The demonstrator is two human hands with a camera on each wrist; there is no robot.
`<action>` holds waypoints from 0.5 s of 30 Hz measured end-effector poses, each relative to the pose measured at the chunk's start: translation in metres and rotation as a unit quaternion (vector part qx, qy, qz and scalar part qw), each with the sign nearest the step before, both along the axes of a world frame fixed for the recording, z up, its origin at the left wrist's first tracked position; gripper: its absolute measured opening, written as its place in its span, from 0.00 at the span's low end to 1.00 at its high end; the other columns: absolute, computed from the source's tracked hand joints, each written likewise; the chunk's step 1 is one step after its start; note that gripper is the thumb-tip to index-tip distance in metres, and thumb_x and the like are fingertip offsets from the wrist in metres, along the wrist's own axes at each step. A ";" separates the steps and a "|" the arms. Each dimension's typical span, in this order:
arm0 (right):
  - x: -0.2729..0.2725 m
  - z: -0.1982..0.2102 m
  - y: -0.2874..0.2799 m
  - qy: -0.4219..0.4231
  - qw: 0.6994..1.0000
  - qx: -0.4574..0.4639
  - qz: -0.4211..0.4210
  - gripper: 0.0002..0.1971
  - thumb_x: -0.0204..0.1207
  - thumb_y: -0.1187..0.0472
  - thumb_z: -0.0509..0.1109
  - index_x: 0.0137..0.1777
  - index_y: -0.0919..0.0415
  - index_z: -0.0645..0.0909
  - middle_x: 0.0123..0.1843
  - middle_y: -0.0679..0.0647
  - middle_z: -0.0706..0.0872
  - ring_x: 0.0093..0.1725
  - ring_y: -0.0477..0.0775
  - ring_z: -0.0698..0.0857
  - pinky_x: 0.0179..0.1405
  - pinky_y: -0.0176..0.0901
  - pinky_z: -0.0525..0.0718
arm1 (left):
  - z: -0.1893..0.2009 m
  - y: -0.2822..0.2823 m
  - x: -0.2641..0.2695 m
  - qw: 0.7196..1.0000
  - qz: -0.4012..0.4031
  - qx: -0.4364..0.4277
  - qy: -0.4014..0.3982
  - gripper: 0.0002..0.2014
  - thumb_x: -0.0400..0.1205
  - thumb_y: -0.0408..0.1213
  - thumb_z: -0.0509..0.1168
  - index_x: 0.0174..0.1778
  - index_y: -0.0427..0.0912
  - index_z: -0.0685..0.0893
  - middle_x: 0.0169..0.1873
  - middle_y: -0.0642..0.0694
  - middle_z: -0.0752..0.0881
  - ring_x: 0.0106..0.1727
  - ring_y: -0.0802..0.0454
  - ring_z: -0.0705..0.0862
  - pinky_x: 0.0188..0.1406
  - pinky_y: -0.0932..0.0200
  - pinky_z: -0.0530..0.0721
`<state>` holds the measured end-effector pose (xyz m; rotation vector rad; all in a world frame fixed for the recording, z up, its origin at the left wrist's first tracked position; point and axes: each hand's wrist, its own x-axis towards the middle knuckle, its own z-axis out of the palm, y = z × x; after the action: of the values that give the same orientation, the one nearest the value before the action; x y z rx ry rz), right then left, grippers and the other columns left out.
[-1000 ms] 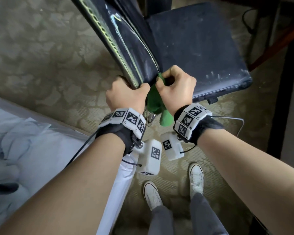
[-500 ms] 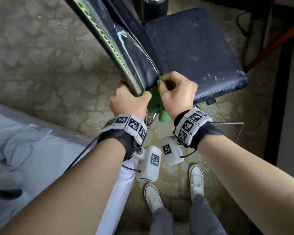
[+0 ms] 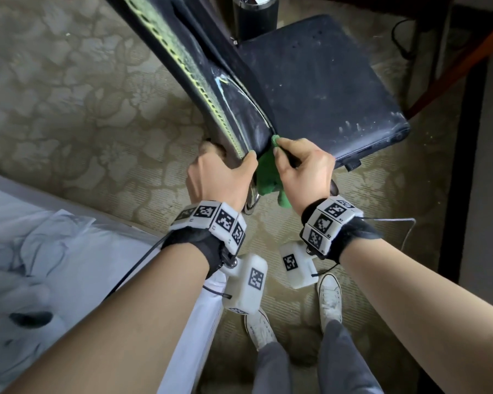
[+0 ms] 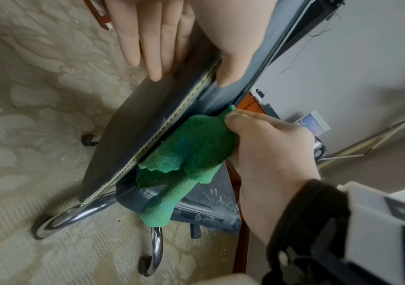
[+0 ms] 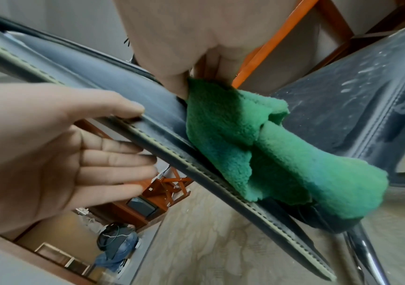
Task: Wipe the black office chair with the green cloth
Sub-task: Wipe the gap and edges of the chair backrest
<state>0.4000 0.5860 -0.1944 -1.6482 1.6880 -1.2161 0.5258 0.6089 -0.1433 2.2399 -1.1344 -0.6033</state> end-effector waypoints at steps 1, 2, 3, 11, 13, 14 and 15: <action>0.001 0.004 0.001 0.001 1.000 -0.006 -0.002 0.08 0.76 0.66 0.74 0.53 0.62 0.91 0.42 0.52 0.91 0.41 0.36 0.81 0.47 0.13 0.72 | 0.004 0.000 -0.001 1.000 0.003 -0.009 -0.004 0.21 0.74 0.59 0.72 0.46 0.44 0.80 0.42 0.49 0.88 0.44 0.48 0.77 0.43 0.59 0.70; 0.004 0.009 -0.001 0.003 1.000 -0.016 -0.005 0.08 0.76 0.66 0.74 0.52 0.62 0.91 0.41 0.52 0.90 0.40 0.36 0.80 0.46 0.13 0.71 | 0.006 0.000 -0.002 1.000 0.005 -0.014 -0.006 0.21 0.74 0.59 0.71 0.45 0.43 0.81 0.41 0.49 0.89 0.44 0.48 0.79 0.43 0.59 0.71; 0.006 0.014 -0.003 0.006 1.000 -0.028 -0.008 0.07 0.75 0.66 0.74 0.51 0.62 0.91 0.40 0.52 0.90 0.39 0.36 0.80 0.45 0.13 0.71 | 0.007 -0.001 -0.003 1.000 0.006 -0.018 -0.008 0.20 0.74 0.58 0.71 0.44 0.43 0.83 0.40 0.49 0.90 0.45 0.47 0.82 0.43 0.59 0.72; 0.010 0.024 -0.001 0.002 0.995 -0.096 0.005 0.08 0.77 0.68 0.72 0.53 0.63 0.91 0.42 0.52 0.90 0.41 0.39 0.83 0.47 0.23 0.78 | 0.006 -0.004 -0.005 1.000 -0.009 -0.007 -0.022 0.17 0.74 0.54 0.70 0.43 0.42 0.87 0.39 0.45 0.90 0.46 0.42 0.87 0.42 0.59 0.74; 0.007 0.019 -0.001 0.001 0.998 -0.069 -0.001 0.08 0.77 0.68 0.73 0.52 0.63 0.91 0.43 0.52 0.90 0.41 0.39 0.83 0.48 0.19 0.76 | 0.008 -0.004 -0.006 1.000 -0.007 -0.007 -0.022 0.17 0.75 0.53 0.71 0.45 0.41 0.87 0.41 0.44 0.90 0.48 0.41 0.86 0.43 0.60 0.73; 0.005 0.017 -0.001 0.005 0.999 -0.054 -0.002 0.08 0.76 0.68 0.73 0.52 0.63 0.91 0.43 0.52 0.91 0.41 0.41 0.85 0.49 0.16 0.73 | 0.009 -0.003 -0.007 1.000 -0.008 -0.005 -0.023 0.17 0.75 0.53 0.71 0.46 0.40 0.87 0.43 0.43 0.90 0.49 0.41 0.86 0.43 0.59 0.72; 0.004 0.017 -0.001 0.011 0.999 -0.045 -0.001 0.08 0.76 0.68 0.73 0.51 0.63 0.91 0.43 0.53 0.91 0.42 0.43 0.86 0.49 0.13 0.72 | 0.010 -0.003 -0.008 1.000 -0.009 -0.004 -0.024 0.18 0.75 0.52 0.71 0.47 0.40 0.86 0.44 0.42 0.90 0.50 0.40 0.85 0.43 0.59 0.72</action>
<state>0.4045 0.5849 -0.1776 -1.7185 1.6709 -1.2971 0.5182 0.6055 -0.1333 2.2507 -1.1796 -0.5543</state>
